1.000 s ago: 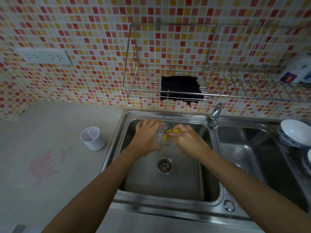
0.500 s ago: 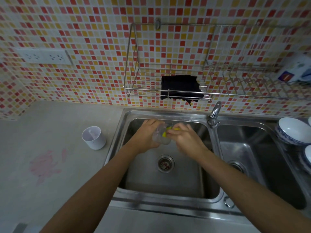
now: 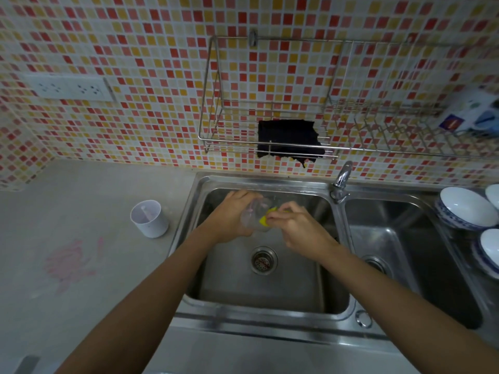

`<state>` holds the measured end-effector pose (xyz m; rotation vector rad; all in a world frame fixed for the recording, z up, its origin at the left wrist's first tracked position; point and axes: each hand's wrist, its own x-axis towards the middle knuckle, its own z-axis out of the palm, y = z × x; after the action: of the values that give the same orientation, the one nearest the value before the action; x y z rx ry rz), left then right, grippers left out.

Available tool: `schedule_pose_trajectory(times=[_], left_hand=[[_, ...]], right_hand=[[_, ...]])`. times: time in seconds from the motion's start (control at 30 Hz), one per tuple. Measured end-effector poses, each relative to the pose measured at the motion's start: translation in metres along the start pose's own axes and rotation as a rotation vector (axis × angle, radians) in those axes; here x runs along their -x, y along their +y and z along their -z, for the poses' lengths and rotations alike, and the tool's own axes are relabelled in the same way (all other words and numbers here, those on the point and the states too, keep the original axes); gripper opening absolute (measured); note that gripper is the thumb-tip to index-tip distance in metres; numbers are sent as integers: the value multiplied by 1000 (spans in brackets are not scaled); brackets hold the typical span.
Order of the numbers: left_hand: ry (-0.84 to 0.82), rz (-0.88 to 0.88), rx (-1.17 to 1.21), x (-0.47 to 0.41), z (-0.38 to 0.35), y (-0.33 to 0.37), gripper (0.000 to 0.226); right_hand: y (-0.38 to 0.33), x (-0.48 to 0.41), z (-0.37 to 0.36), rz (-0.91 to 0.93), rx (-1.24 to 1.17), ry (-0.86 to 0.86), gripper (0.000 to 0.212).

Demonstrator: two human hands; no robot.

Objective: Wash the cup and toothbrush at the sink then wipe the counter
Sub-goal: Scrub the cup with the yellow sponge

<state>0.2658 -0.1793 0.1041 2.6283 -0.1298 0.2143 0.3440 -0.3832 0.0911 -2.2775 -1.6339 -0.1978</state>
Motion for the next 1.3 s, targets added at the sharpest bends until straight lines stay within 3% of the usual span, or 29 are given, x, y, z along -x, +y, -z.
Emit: schedule_pose_trajectory(times=[0.13,0.37,0.6,0.73,0.83,0.93,1.07,1.3], left_hand=[[-7,45,89,4,5,1,83],[124,186,229,9,-3,5,88],[137,82,146,18,-4,2,67],[105,76,60,17,-7,1,72],[90,77,49,15,-5,5,75],[79,87,61,15,1,5,77],[33,71,52,19,4,7,71],[17,19,65,17,14,15,80]], right_hand=[[-8,-2,1,10,-41,34,33],[-22,-8,-2,-77,-56,152,38],[-34,-2,1,-258,-293,8,31],[-37,-6,3,-155,-81,-75,37],[-31,-7,7,-113,126,-39,46],[-35,1,9,-160,53,30,53],[-49,5,6,-286,-154,7,38],[-44,-4,10,-194,108,91,50]])
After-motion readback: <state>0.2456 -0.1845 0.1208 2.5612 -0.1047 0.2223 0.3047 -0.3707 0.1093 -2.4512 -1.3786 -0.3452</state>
